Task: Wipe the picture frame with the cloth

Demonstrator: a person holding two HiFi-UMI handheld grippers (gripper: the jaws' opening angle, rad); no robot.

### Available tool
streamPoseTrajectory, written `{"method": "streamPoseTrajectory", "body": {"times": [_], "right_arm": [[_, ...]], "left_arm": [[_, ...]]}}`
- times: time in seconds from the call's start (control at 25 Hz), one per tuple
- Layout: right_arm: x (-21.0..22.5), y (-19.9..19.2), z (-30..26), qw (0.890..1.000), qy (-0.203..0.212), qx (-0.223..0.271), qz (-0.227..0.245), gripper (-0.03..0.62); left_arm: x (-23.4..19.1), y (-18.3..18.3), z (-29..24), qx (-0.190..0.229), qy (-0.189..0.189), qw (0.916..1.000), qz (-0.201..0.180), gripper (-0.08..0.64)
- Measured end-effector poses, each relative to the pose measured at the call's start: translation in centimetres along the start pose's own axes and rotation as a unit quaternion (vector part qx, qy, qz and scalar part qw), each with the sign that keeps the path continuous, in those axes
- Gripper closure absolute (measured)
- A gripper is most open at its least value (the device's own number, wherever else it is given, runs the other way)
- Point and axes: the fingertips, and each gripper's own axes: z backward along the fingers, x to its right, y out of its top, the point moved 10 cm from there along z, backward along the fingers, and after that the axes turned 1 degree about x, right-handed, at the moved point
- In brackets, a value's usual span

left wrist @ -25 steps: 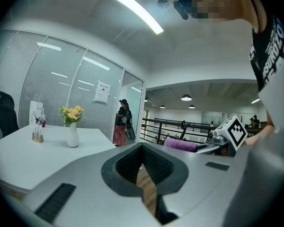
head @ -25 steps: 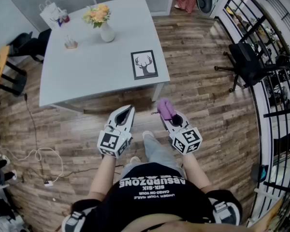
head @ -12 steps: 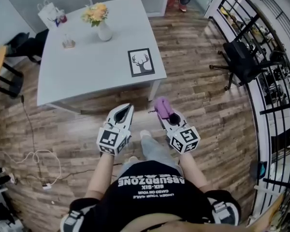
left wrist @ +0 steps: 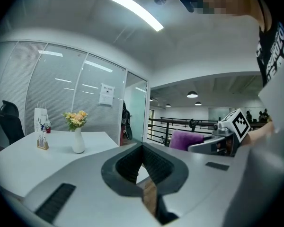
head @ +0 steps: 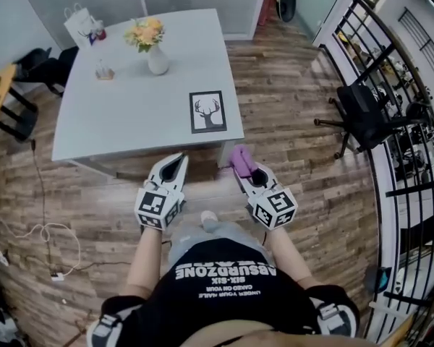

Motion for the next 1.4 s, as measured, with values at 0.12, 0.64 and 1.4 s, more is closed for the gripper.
{"method": "streamPoseTrajectory", "body": {"times": [0.12,0.64,1.4], "right_arm": [[1.7,1.3,-0.8,1.000,0.002,0.000,0.017,0.471],[5.3,3.1,-6.5,0.998,-0.008,-0.018,0.054,0.469],[13.5,4.3,-23.5,0.983,-0.001,-0.116,0.143,0.469]], "left_arm": [[-0.1,0.6,-1.0,0.003,0.010,0.9999,-0.002,0.554],[-2.9,-0.3,-5.0,-0.025,0.014,0.9996,0.001,0.554],[-12.5,-4.9,-16.7,-0.109,0.004,0.9936,0.030,0.555]]}}
